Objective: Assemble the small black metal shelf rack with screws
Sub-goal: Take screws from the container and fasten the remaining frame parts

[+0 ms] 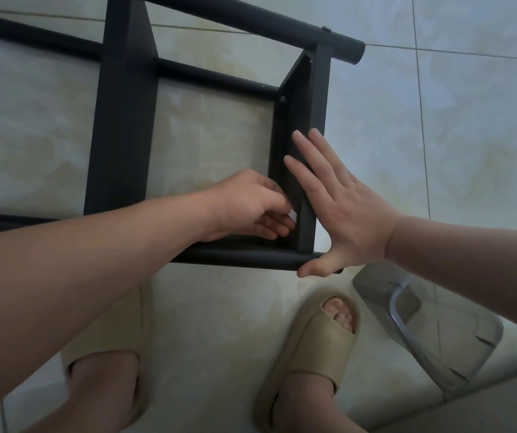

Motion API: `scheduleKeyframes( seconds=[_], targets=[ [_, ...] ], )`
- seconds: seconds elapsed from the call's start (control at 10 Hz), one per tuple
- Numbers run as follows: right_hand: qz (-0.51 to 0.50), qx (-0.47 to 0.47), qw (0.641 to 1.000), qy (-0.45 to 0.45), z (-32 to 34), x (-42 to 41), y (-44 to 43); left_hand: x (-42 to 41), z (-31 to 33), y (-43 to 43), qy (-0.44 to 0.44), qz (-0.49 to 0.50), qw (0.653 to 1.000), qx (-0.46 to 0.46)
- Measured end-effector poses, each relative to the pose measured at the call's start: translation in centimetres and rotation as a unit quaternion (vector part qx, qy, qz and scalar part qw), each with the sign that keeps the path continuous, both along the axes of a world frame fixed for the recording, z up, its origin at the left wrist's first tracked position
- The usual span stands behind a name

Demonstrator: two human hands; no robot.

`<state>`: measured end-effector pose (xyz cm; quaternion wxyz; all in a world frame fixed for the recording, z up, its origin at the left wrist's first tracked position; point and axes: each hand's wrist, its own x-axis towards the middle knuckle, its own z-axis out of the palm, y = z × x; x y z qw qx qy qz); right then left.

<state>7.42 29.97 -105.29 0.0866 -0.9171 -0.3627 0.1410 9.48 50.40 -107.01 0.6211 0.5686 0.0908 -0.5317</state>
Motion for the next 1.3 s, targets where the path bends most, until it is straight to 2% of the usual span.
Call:
scheduleKeyframes(
  seconds=[0.4, 1.0, 1.3],
  targets=[
    [0.001, -0.002, 1.000, -0.002, 0.0, 0.0, 0.0, 0.4, 0.9, 0.3, -0.097, -0.085, 0.991, 0.034],
    [0.002, -0.006, 1.000, -0.001, 0.0, -0.1, 0.0, 0.2, 0.3, 1.1, -0.131, -0.171, 0.976, 0.041],
    [0.002, -0.003, 1.000, 0.000, 0.0, 0.0, 0.0, 0.0, -0.2, 1.0, -0.171, -0.235, 0.956, 0.048]
  ],
)
